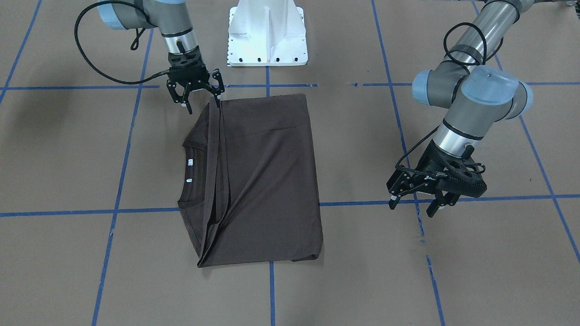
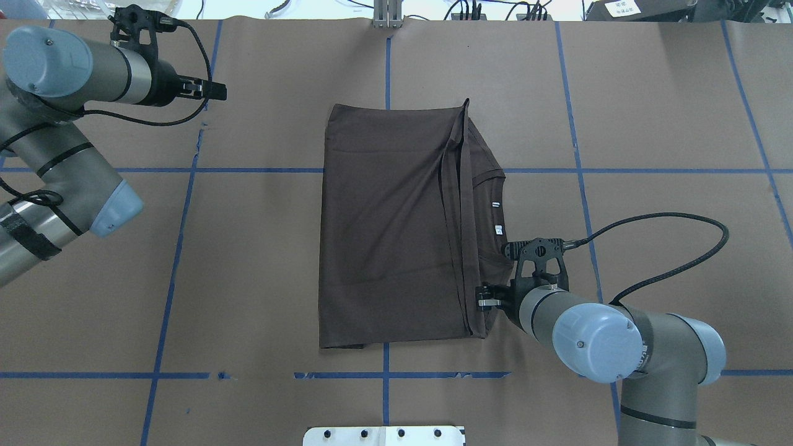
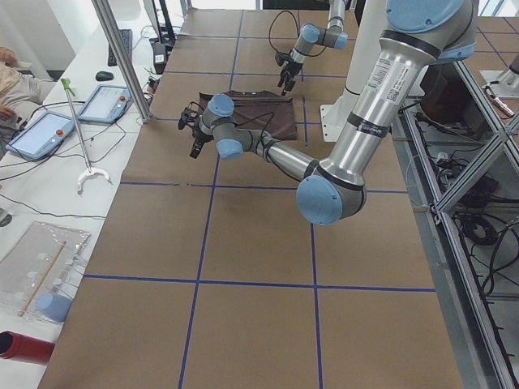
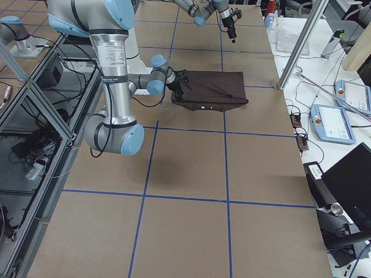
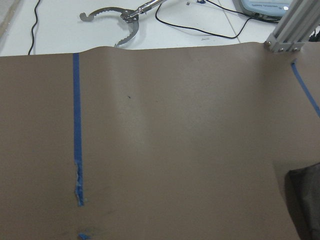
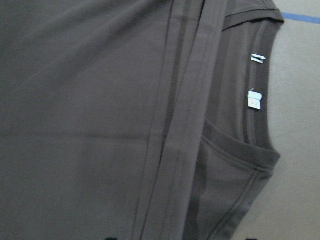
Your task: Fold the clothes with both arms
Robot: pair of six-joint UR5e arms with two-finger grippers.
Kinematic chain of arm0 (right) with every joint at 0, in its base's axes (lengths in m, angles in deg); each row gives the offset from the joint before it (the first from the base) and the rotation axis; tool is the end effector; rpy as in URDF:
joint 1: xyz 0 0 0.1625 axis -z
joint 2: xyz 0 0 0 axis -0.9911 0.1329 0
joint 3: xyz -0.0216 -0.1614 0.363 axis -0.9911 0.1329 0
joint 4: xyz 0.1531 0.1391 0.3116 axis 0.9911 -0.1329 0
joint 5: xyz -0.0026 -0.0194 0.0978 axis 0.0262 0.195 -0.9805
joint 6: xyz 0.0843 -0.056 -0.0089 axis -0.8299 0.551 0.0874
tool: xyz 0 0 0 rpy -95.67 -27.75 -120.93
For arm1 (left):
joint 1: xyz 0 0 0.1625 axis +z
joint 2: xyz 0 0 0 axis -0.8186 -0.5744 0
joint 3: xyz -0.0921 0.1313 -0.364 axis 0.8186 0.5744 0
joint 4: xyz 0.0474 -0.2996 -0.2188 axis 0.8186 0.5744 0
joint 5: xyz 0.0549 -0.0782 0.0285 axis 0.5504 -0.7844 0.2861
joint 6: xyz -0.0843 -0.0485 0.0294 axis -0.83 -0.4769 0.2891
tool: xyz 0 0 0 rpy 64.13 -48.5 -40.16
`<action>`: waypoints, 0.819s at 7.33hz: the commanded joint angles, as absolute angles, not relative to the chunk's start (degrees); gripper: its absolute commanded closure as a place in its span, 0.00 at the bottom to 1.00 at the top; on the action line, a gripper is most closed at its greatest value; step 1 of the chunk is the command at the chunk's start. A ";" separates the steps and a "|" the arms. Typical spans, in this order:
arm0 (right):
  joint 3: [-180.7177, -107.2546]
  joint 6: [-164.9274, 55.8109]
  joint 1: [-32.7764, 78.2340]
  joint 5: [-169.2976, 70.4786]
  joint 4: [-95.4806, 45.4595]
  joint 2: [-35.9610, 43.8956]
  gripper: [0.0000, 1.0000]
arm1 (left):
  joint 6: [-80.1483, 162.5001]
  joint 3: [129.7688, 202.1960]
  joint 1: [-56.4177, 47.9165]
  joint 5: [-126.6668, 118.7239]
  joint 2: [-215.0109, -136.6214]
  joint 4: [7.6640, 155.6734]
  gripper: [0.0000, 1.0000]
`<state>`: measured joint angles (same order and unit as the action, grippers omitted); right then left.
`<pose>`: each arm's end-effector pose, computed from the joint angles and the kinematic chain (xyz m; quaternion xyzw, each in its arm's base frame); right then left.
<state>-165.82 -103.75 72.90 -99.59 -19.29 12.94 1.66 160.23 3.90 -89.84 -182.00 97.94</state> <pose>-0.4637 -0.2422 0.3218 0.2566 -0.3990 -0.0466 0.8791 0.3164 -0.5549 0.3493 0.2641 0.4665 -0.0329 0.8435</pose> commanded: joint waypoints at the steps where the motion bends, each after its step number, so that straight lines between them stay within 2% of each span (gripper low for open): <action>1: -165.86 -91.92 77.26 -93.19 -19.63 12.47 0.18 | 1.06 160.53 4.32 -90.10 -181.28 97.93 0.00; 2: -165.52 -84.28 77.35 -92.49 -19.63 12.47 0.28 | 1.06 160.62 4.32 -90.19 -181.27 97.93 0.00; 3: -164.99 -82.20 78.48 -89.87 -19.72 12.56 0.32 | 0.98 160.53 4.41 -90.19 -181.27 97.93 0.00; 4: -164.90 -81.92 79.02 -89.32 -19.72 12.65 0.44 | 0.97 160.53 4.41 -90.19 -181.18 97.93 0.00; 6: -164.37 -81.83 80.07 -88.44 -19.72 12.47 0.46 | 0.97 160.27 4.41 -90.19 -181.18 97.93 0.00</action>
<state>-164.62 -82.09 79.49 -88.92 -19.72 12.55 0.98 160.43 4.40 -90.19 -181.20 97.93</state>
